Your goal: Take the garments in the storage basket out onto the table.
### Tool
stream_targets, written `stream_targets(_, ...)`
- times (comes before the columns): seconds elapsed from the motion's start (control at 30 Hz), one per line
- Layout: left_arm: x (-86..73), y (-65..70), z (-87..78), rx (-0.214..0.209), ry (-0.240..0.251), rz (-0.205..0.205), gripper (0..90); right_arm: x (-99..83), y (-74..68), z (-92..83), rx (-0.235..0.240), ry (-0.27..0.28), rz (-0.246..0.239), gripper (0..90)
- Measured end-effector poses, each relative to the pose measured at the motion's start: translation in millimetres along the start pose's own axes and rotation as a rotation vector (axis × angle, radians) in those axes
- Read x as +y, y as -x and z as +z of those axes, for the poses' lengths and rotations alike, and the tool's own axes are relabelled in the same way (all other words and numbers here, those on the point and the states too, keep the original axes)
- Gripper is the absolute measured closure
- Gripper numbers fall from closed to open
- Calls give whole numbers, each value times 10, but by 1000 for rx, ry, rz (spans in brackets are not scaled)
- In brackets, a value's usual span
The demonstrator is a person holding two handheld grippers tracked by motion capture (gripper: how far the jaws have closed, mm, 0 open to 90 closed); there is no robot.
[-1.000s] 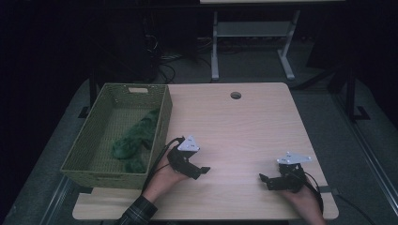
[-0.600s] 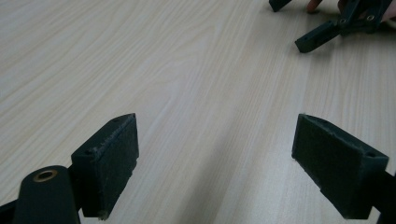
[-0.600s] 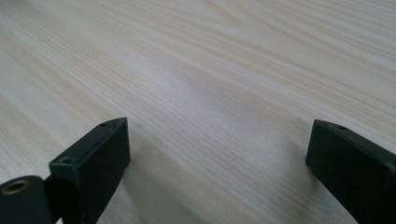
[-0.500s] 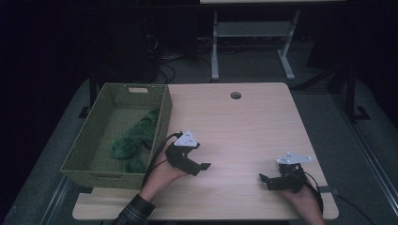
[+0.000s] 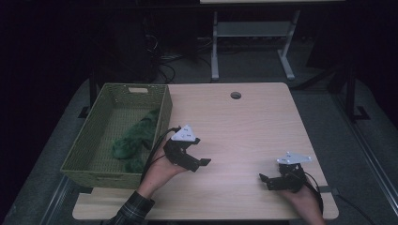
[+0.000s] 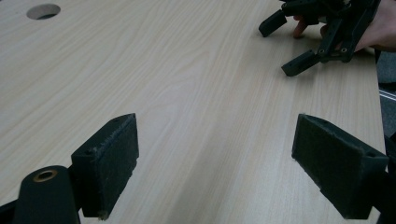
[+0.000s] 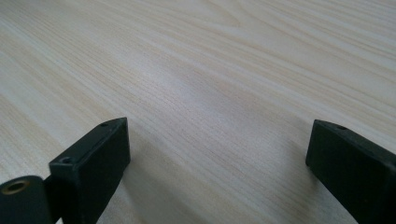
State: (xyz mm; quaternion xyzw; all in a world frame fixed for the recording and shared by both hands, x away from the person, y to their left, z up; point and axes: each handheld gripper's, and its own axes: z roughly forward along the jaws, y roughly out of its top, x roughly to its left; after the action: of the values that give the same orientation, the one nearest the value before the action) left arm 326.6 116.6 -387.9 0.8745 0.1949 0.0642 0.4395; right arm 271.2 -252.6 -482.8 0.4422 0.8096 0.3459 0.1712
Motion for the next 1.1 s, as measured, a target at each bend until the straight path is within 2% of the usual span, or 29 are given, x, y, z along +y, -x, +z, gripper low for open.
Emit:
stream_targets(0.6,193,-169,-230,-11,2,7,158,0,1,0,0,0,-1,59)
stream_targets(0.73,234,-248,-362,-2,2,9,158,1,-1,1,0,1,2,59)
stream_targets(1.0,213,-355,-557,12,10,-18,158,0,-1,1,0,1,1,59)
stream_targets(1.1,163,-384,-614,26,-11,-22,157,0,-1,1,0,1,1,59)
